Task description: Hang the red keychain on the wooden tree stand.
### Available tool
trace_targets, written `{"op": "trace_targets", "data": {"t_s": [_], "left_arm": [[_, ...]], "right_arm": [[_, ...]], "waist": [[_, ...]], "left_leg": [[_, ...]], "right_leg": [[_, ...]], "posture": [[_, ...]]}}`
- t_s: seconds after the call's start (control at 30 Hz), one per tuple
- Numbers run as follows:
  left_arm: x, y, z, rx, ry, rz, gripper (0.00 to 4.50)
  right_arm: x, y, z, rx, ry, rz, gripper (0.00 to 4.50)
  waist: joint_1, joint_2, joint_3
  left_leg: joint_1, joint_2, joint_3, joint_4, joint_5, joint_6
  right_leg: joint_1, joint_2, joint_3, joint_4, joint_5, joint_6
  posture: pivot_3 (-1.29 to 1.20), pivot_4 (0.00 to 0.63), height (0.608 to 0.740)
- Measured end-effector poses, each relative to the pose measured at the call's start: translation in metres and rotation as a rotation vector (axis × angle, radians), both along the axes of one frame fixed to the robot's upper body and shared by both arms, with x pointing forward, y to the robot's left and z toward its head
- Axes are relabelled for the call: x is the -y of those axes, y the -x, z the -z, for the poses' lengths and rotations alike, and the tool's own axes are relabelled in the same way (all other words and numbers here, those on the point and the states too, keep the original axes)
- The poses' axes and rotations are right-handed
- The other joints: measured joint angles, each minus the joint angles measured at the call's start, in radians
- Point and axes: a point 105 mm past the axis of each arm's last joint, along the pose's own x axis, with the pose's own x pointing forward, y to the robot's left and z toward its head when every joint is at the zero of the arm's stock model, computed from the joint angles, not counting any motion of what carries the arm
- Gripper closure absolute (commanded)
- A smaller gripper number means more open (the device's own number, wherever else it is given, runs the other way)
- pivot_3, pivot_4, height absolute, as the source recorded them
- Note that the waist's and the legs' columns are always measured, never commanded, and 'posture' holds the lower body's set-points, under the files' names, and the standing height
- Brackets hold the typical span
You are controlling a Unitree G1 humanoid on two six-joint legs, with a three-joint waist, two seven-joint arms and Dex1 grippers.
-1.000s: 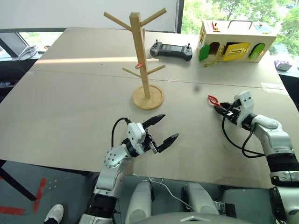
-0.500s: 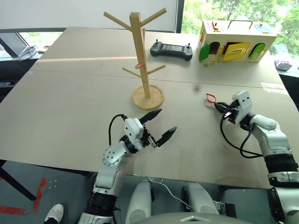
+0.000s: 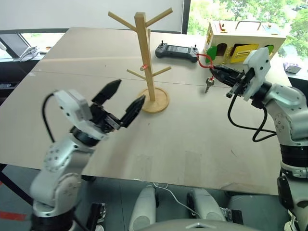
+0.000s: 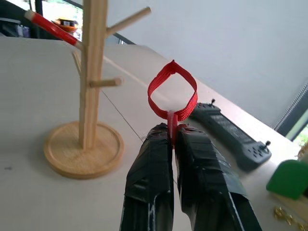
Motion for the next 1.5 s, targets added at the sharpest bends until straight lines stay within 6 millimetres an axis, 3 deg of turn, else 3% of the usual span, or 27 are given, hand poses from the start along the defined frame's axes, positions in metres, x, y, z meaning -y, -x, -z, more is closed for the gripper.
{"op": "trace_targets", "data": {"t_s": [0.17, 0.3, 0.43, 0.9, 1.1, 1.27, 1.5], "left_arm": [[-0.009, 0.002, 0.003, -0.060, -0.024, -0.013, 0.00], [-0.013, 0.002, -0.011, -0.039, -0.036, -0.018, 0.00], [-0.022, 0.000, -0.015, -0.045, -0.043, -0.040, 0.00], [-0.033, 0.001, -0.001, -0.136, -0.058, -0.048, 0.00], [-0.036, -0.002, -0.001, -0.136, -0.060, -0.057, 0.00], [-0.036, -0.002, 0.000, -0.137, -0.069, -0.062, 0.00], [-0.036, -0.002, 0.000, -0.136, -0.074, -0.065, 0.00]], "right_arm": [[-0.021, 0.002, 0.001, 0.055, 0.018, -0.033, 4.46], [-0.044, 0.009, 0.001, 0.185, 0.066, -0.068, 4.46], [-0.053, 0.011, 0.004, 0.231, 0.077, -0.095, 4.46], [-0.086, 0.018, 0.006, 0.268, 0.069, -0.203, 4.46], [-0.111, 0.023, 0.002, 0.317, 0.064, -0.253, 4.46], [-0.120, 0.020, 0.003, 0.334, 0.083, -0.257, 4.46], [-0.121, 0.003, 0.021, 0.304, 0.131, -0.210, 4.46]], "waist": [[0.001, 0.000, 0.000], [0.000, 0.000, 0.000], [0.000, 0.000, 0.000], [-0.001, 0.000, 0.000], [-0.002, 0.000, 0.001], [-0.001, 0.000, 0.000], [-0.001, 0.000, 0.001]], "left_leg": [[0.000, 0.000, 0.000, 0.000, 0.000, 0.000], [0.000, 0.000, 0.000, 0.000, 0.000, 0.000], [0.000, 0.000, 0.000, 0.000, 0.000, 0.000], [0.000, 0.000, 0.000, 0.000, 0.000, 0.000], [0.000, 0.000, 0.000, 0.000, 0.000, 0.000], [0.000, 0.000, 0.000, 0.000, 0.000, 0.000], [0.000, 0.000, 0.000, -0.001, 0.000, 0.000]], "right_leg": [[-0.001, 0.000, 0.000, 0.000, 0.000, 0.000], [-0.001, 0.000, 0.000, 0.000, 0.000, 0.000], [-0.001, 0.000, 0.000, 0.000, 0.000, 0.000], [-0.001, 0.000, 0.000, 0.000, 0.000, 0.000], [-0.001, 0.000, 0.000, 0.000, 0.000, 0.000], [-0.001, 0.000, 0.000, 0.000, 0.000, 0.000], [-0.001, 0.000, 0.000, 0.000, 0.000, -0.001]], "posture": [[0.00, 0.150, 0.740], [0.00, 0.150, 0.740], [0.00, 0.150, 0.740], [0.00, 0.150, 0.740], [0.00, 0.150, 0.740], [0.00, 0.150, 0.740], [0.00, 0.150, 0.740]]}}
